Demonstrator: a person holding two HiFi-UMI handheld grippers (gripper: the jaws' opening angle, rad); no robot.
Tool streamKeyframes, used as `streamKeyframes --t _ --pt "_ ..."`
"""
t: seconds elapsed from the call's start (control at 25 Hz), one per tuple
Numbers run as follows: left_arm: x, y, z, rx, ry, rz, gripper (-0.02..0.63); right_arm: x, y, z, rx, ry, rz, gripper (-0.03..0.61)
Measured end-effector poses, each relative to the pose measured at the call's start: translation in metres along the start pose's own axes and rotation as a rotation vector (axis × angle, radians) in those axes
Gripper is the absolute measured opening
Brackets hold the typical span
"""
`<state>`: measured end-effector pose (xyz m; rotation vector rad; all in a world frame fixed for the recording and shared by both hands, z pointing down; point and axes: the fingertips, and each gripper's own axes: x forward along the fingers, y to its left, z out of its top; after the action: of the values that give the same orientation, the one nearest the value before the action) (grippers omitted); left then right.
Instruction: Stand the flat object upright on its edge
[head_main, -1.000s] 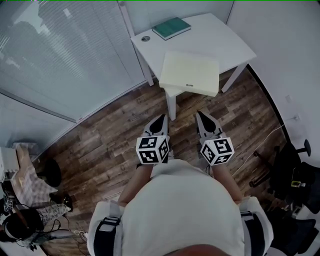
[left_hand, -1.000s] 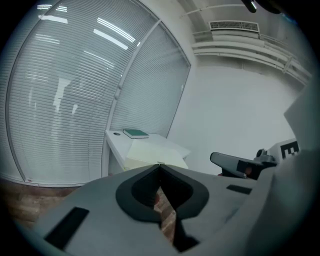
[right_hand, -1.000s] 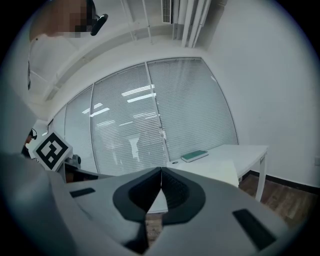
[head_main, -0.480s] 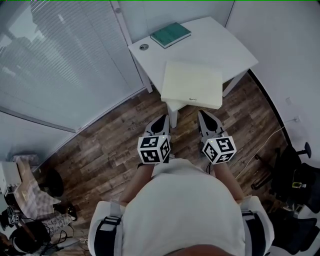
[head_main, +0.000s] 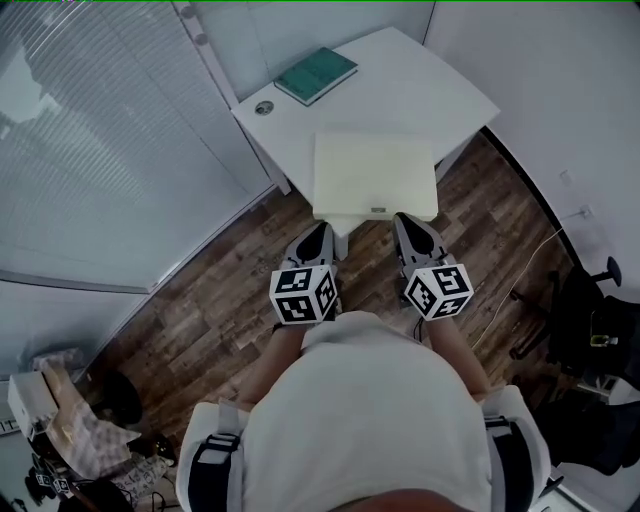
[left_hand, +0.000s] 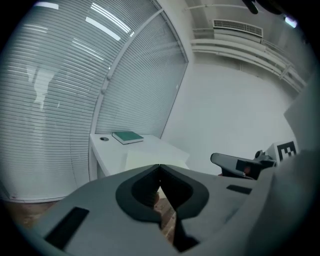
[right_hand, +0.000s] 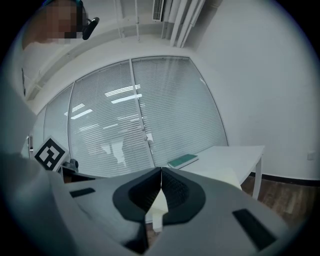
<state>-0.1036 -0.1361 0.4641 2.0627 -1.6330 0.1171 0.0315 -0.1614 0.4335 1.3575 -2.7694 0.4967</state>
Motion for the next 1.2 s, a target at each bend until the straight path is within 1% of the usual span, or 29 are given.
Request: streamKeyframes --t 0.28,0.56,0.68,0.92,1.2 --pt "0.02 0.009 0.004 0.023 0.028 -0.054 0.02 0.01 -0.01 -0.002 0.044 -0.02 -0.071 0.02" --pt "0.036 0.017 0.008 0.048 0.051 -0.108 0.02 0.017 -0.017 -0.008 0.059 -0.025 -0.142 0.02" --pt "0.043 0.021 0.006 0.056 0.065 -0.128 0.02 0.019 -0.021 -0.012 0.081 -0.03 -0.17 0.02" --pt "0.055 0.028 0.001 0.07 0.098 -0.161 0.02 0.019 -0.034 -0.023 0.172 -0.063 -0.23 0.02" --pt "0.063 0.029 -0.003 0.079 0.122 -0.187 0.02 0.009 -0.053 -0.043 0.34 -0.106 -0.27 0.02"
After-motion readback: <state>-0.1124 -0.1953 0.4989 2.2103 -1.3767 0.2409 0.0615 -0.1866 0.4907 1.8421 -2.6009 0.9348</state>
